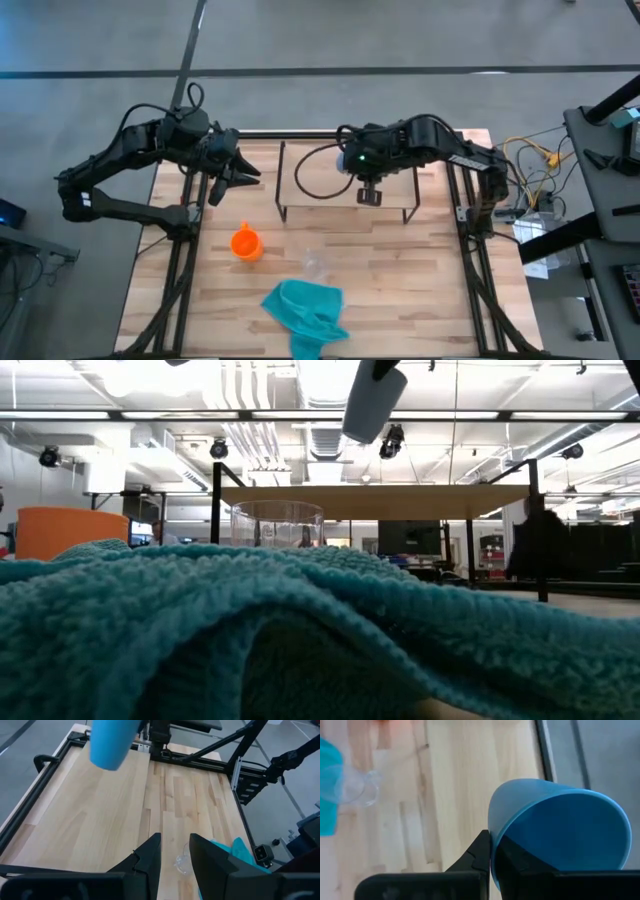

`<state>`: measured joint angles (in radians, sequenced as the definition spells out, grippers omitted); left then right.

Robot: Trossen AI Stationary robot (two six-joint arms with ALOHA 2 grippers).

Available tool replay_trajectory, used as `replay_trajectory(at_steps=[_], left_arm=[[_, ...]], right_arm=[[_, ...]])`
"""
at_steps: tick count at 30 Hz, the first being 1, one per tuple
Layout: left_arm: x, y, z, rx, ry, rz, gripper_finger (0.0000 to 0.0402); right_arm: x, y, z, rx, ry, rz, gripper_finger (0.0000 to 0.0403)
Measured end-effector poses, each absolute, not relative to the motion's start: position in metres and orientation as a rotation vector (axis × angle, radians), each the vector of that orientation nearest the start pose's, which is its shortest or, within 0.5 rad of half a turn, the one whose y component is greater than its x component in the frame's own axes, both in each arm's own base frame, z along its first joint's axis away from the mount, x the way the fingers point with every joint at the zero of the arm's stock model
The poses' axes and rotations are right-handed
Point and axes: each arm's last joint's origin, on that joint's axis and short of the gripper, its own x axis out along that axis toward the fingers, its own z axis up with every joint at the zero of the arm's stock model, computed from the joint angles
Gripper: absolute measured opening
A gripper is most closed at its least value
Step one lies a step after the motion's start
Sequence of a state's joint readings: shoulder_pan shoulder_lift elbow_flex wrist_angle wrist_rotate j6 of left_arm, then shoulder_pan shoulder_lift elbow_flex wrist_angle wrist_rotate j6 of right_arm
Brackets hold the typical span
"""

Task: Stack small to large cups/mugs on shelf
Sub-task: Put the blue cup on the shelf

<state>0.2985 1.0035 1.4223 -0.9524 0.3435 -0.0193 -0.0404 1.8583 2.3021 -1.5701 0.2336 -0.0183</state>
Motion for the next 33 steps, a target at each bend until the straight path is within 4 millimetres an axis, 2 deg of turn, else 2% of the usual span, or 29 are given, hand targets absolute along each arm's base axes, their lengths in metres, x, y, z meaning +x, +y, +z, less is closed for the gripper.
replay_trajectory(at_steps=[5, 16, 21, 26, 33], left_arm=[[0.155, 0.037, 0.432, -0.187, 0.506, -0.039, 0.0088], [0.154, 0.037, 0.433, -0.187, 0.505, -0.039, 0.0088], [0.156, 0.038, 0.432, -0.187, 0.507, -0.039, 0.0088], [0.157, 0.038, 0.432, -0.188, 0.508, -0.039, 0.0088], [0.162, 0.040, 0.431, -0.188, 0.506, -0.039, 0.0088]], right_arm=[[0.320, -0.019, 0.416, -0.077, 1.195, -0.249, 0.0009], [0.271, -0.019, 0.397, 0.052, 1.285, -0.306, 0.0008], [0.255, -0.018, 0.386, 0.084, 1.321, -0.327, 0.0008], [0.254, -0.018, 0.370, 0.099, 1.389, -0.310, 0.0008], [0.262, -0.019, 0.358, 0.046, 1.444, -0.288, 0.0010]])
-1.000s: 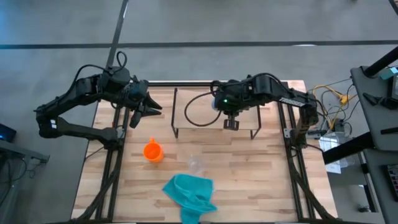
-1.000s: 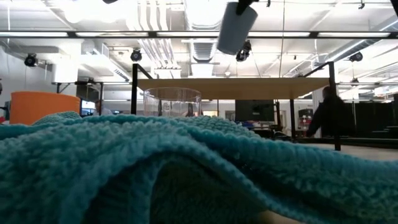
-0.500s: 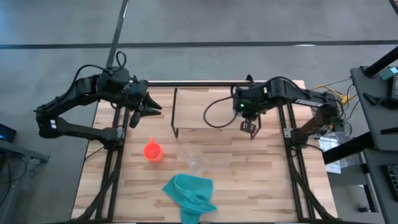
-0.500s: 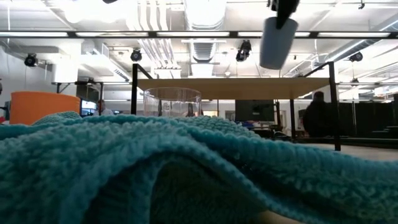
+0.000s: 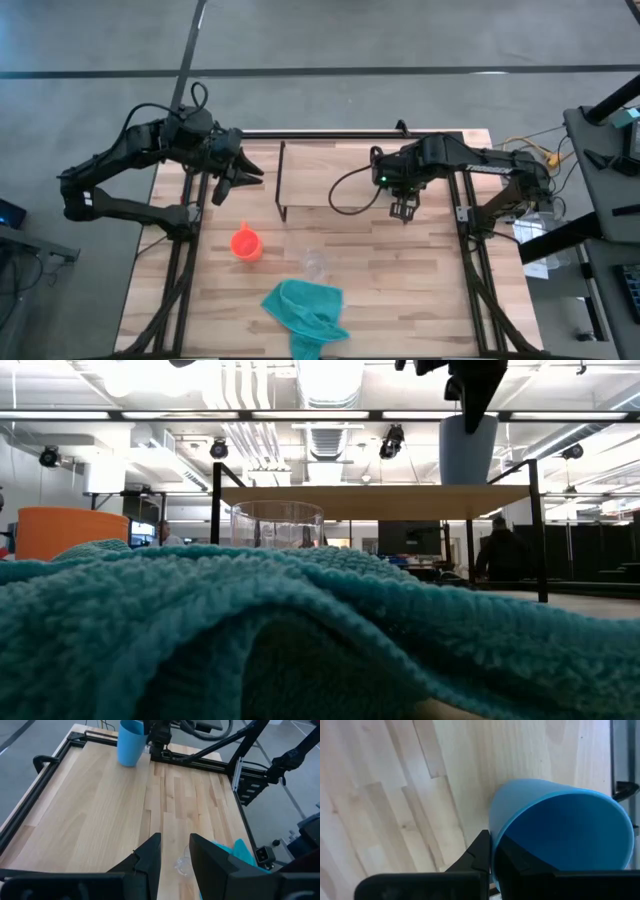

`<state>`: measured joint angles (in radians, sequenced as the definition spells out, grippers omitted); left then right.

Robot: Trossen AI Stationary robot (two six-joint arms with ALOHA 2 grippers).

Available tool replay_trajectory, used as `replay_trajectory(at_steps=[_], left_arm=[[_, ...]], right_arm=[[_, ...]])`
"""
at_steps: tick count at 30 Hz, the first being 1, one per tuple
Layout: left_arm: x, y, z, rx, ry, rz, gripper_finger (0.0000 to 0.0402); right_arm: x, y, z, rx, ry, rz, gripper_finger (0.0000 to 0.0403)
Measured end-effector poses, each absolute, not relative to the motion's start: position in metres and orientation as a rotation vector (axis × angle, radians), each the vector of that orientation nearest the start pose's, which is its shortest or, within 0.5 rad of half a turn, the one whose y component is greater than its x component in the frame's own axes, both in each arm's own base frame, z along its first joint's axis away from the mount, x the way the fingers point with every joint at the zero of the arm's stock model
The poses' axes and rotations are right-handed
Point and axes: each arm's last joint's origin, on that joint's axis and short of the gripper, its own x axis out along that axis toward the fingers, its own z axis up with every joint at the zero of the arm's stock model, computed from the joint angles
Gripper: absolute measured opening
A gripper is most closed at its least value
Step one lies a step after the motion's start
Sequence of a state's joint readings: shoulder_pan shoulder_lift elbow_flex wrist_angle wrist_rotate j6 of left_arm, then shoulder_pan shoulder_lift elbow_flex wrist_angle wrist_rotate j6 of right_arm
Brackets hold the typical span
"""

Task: Stack small to large cups/mugs on shelf
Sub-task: Put the blue cup on the shelf, then put the orange mug on the shelf

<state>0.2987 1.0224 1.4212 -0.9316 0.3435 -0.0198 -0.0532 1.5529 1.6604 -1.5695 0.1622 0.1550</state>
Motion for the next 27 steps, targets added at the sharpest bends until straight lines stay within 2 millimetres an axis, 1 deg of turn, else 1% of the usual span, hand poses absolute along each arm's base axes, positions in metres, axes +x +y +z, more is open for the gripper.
replay_trajectory(at_steps=[5, 11, 16, 19, 22, 27], left_arm=[[0.165, 0.040, 0.431, -0.187, 0.505, -0.039, 0.0088], [0.165, 0.041, 0.431, -0.187, 0.505, -0.039, 0.0088], [0.165, 0.041, 0.431, -0.187, 0.504, -0.039, 0.0088], [0.165, 0.041, 0.431, -0.187, 0.504, -0.039, 0.0088], [0.165, 0.041, 0.431, -0.187, 0.504, -0.039, 0.0088], [0.165, 0.041, 0.431, -0.187, 0.503, -0.039, 0.0088]], right_arm=[[0.267, -0.020, 0.354, -0.039, 1.465, -0.286, 0.0031], [0.272, -0.022, 0.362, -0.066, 1.427, -0.316, 0.0061], [0.275, -0.023, 0.373, -0.103, 1.389, -0.315, 0.0080], [0.278, -0.023, 0.376, -0.121, 1.378, -0.308, 0.0087], [0.282, -0.024, 0.382, -0.144, 1.353, -0.340, 0.0089], [0.289, -0.024, 0.401, -0.119, 1.262, -0.354, 0.0085]])
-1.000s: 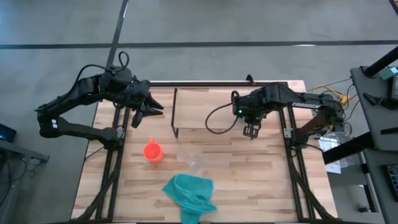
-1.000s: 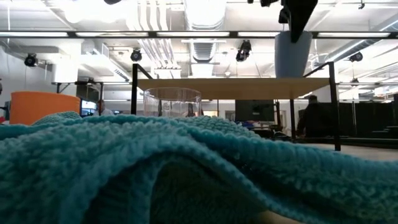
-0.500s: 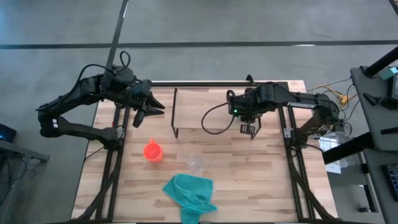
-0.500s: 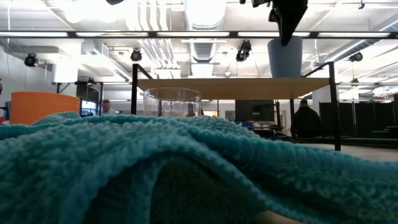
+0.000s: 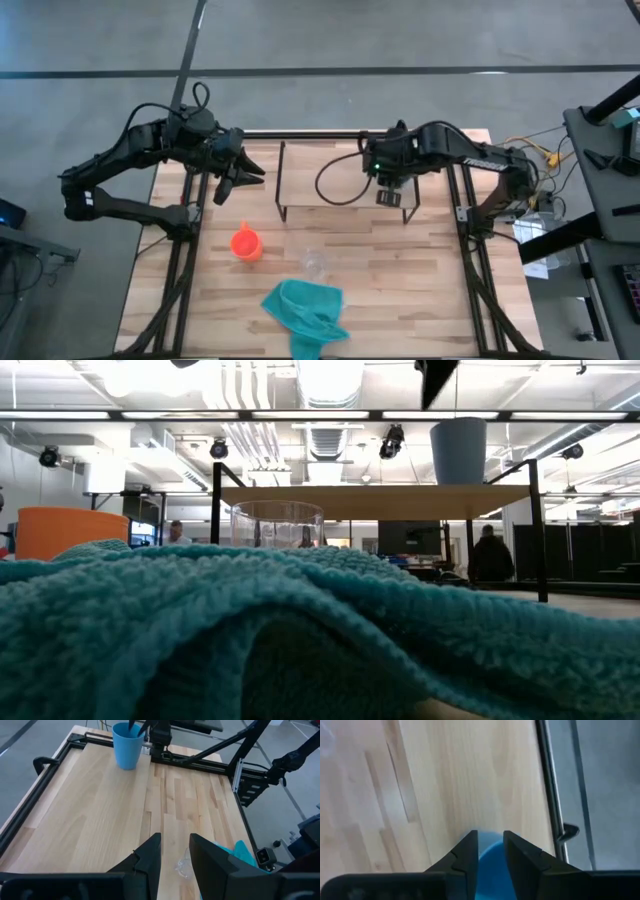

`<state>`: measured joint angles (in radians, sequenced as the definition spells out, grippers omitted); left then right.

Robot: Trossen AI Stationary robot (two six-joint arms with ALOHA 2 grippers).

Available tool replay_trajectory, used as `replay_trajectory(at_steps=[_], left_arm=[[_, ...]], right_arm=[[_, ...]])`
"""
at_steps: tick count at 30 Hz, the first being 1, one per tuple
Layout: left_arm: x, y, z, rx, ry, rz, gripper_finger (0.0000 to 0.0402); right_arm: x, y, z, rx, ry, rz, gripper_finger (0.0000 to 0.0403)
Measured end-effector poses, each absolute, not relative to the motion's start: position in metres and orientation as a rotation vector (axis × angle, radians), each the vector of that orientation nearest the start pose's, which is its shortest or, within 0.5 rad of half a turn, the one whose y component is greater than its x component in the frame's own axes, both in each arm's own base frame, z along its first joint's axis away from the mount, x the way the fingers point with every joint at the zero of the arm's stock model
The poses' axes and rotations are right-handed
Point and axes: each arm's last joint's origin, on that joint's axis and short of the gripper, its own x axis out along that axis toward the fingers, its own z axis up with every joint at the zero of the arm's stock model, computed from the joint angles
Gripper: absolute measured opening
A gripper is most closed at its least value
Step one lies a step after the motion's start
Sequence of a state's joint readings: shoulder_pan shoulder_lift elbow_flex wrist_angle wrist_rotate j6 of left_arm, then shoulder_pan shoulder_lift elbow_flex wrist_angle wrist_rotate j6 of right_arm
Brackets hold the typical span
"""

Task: Stack small to large cups/mugs on shelf
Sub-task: Put the orange mug on the shelf

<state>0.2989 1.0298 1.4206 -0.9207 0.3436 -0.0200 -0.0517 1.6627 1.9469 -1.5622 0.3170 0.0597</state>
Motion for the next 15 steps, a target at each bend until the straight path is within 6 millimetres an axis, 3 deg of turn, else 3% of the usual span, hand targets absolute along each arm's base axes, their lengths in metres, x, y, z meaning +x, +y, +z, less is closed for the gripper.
replay_trajectory(at_steps=[7, 15], left_arm=[[0.165, 0.041, 0.430, -0.189, 0.507, -0.038, 0.0088], [0.166, 0.041, 0.429, -0.194, 0.516, -0.039, 0.0088]], right_arm=[[0.300, 0.000, 0.426, -0.125, 1.159, -0.218, 0.0074], [0.330, 0.052, 0.409, -0.304, 1.189, -0.004, 0.0075]])
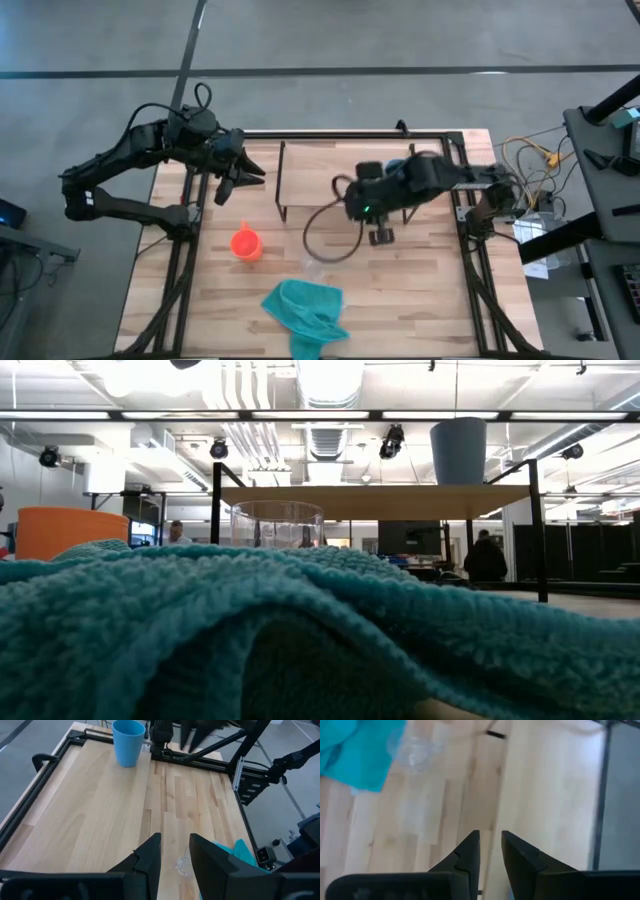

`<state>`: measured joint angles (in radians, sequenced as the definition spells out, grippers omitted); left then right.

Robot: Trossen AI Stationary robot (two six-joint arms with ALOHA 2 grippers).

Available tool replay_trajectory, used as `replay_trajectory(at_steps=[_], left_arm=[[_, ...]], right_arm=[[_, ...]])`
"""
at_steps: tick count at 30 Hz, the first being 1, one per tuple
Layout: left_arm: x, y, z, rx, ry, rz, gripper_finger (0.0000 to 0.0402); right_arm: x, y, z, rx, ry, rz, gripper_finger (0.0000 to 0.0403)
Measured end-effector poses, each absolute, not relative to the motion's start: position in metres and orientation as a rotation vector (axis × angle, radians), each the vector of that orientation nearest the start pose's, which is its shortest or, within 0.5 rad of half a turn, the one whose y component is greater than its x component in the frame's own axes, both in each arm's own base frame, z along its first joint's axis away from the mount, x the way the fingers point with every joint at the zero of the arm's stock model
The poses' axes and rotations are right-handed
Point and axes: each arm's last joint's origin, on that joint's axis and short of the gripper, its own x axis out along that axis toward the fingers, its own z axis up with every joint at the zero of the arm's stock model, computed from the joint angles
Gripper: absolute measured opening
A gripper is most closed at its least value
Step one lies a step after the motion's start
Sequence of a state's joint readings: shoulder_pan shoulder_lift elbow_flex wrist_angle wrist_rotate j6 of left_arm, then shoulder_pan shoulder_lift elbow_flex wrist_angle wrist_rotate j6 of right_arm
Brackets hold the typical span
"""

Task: Stack small to large cups/mugs on shelf
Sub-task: Put the orange mug on the shelf

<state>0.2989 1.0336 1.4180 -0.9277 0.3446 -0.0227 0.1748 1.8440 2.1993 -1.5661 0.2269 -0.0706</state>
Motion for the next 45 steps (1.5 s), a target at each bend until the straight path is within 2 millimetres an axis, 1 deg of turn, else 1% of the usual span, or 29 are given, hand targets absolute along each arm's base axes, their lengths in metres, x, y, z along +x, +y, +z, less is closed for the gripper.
replay_trajectory(at_steps=[4, 12, 17, 20, 22, 26, 30, 34, 38, 41, 45], left_arm=[[0.164, 0.040, 0.425, -0.207, 0.554, -0.040, 0.0088], [0.152, 0.035, 0.402, -0.364, 0.821, -0.009, 0.0088], [0.151, 0.033, 0.392, -0.449, 0.891, 0.018, 0.0088], [0.155, 0.031, 0.380, -0.464, 0.941, 0.018, 0.0088], [0.158, 0.030, 0.367, -0.508, 0.994, 0.031, 0.0088], [0.163, 0.023, 0.336, -0.583, 1.106, 0.054, 0.0088], [0.167, 0.013, 0.312, -0.674, 1.145, 0.080, 0.0088], [0.177, -0.002, 0.300, -0.709, 1.102, 0.077, 0.0088], [0.189, -0.015, 0.295, -0.731, 1.045, 0.160, 0.0088], [0.196, -0.023, 0.289, -0.757, 1.068, 0.190, 0.0088], [0.201, -0.032, 0.274, -0.758, 1.135, 0.250, 0.0088]], right_arm=[[0.346, 0.065, 0.391, -0.340, 1.241, 0.028, 0.0073], [0.371, 0.081, 0.354, -0.379, 1.340, 0.056, 0.0073], [0.377, 0.087, 0.344, -0.342, 1.363, 0.025, 0.0074], [0.377, 0.088, 0.345, -0.291, 1.350, -0.013, 0.0071], [0.375, 0.089, 0.349, -0.263, 1.329, -0.030, 0.0068], [0.370, 0.088, 0.363, -0.205, 1.246, -0.053, 0.0070], [0.365, 0.087, 0.378, -0.156, 1.166, -0.066, 0.0073], [0.358, 0.085, 0.391, -0.137, 1.103, -0.063, 0.0070], [0.355, 0.084, 0.399, -0.127, 1.060, -0.062, 0.0069], [0.355, 0.084, 0.401, -0.122, 1.041, -0.063, 0.0072], [0.355, 0.084, 0.402, -0.121, 1.031, -0.064, 0.0075]])
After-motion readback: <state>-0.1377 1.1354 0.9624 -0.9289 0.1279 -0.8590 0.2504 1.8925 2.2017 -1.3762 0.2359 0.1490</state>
